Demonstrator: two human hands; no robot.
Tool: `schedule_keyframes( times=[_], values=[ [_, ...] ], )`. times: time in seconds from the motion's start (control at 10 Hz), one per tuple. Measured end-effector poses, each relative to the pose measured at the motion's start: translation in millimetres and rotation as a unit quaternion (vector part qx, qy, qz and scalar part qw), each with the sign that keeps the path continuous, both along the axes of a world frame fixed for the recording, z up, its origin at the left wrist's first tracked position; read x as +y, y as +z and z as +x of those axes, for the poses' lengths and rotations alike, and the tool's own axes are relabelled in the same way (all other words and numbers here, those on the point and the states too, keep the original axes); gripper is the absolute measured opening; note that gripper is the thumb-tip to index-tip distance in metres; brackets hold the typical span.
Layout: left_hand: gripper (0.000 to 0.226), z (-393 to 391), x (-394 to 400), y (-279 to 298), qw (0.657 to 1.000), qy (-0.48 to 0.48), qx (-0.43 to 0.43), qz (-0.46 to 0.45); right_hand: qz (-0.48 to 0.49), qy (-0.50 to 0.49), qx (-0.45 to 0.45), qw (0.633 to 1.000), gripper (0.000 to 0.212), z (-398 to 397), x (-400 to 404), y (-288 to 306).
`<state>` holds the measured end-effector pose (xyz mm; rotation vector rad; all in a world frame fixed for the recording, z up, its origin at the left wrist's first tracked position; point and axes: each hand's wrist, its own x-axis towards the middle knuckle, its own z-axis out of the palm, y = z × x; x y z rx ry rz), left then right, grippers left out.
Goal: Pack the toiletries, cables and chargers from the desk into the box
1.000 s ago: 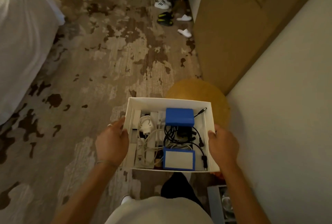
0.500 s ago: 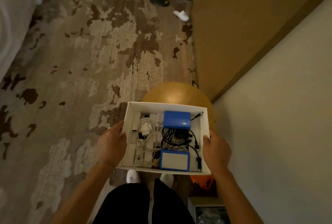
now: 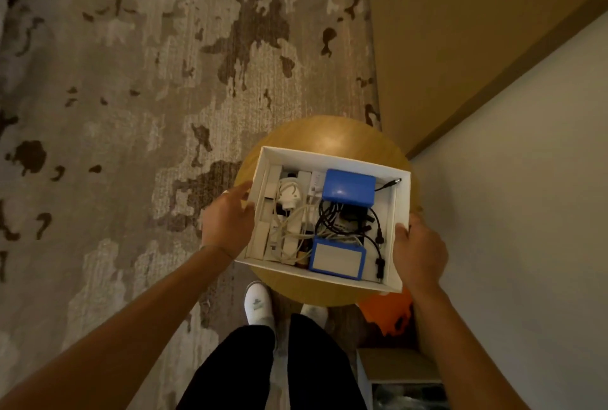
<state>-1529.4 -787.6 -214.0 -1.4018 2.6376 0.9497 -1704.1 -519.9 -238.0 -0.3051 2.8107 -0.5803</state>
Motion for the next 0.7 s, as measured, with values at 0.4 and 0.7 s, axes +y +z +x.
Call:
schedule_keyframes(
  times=[0.4, 0.7],
  values=[
    [0.045, -17, -16, -69, 0.998, -0.017, 0.054, -0.031, 0.007, -0.007, 0.009, 1.000, 0.018, -11, -8, -51],
    [0.043, -16, -28, -56, 0.996, -0.044, -0.047, 0.060, 0.040, 0.044, -0.091, 0.994, 0.011, -17, -5, -22]
  ],
)
